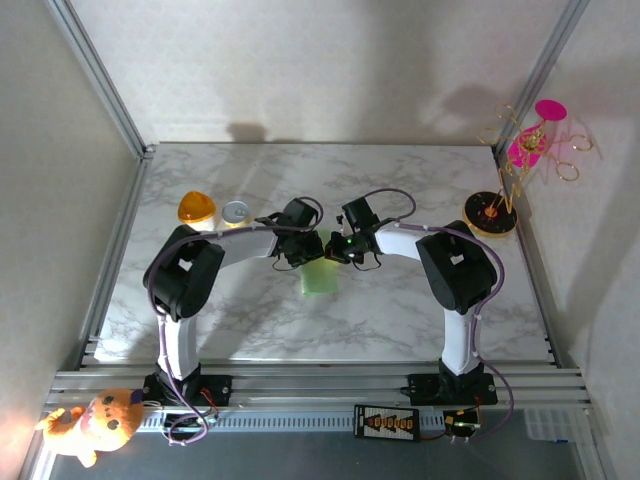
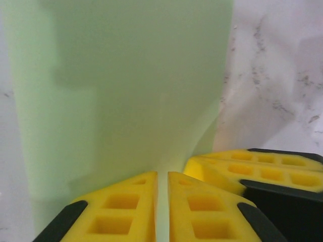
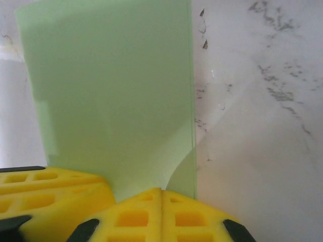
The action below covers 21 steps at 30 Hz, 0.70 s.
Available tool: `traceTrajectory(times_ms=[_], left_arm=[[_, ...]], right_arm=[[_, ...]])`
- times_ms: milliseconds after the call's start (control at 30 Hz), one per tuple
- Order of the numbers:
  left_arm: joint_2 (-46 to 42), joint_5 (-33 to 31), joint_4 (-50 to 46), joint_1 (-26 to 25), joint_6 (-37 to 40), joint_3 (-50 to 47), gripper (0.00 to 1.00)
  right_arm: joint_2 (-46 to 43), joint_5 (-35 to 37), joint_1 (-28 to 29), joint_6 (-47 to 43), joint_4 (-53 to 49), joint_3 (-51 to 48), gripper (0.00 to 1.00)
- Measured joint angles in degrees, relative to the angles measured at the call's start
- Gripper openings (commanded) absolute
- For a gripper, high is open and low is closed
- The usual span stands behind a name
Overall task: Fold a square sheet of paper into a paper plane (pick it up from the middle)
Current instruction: First fold the square sheet of paper in half at the center of the table.
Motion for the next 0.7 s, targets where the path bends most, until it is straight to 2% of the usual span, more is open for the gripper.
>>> traceTrajectory(times_ms=[433, 700], left_arm=[[0.70, -0.48, 0.66, 0.52, 1.33, -1.01, 0.15], [-1.68, 6.93, 7.69, 4.15, 4.31, -7.26, 0.18]], right_arm=[[0.02, 1.88, 0.39, -0.70, -0.70, 0.20, 0.05], [-0.02, 3.10, 0.76, -1.90, -0.70, -0.04, 0.05]])
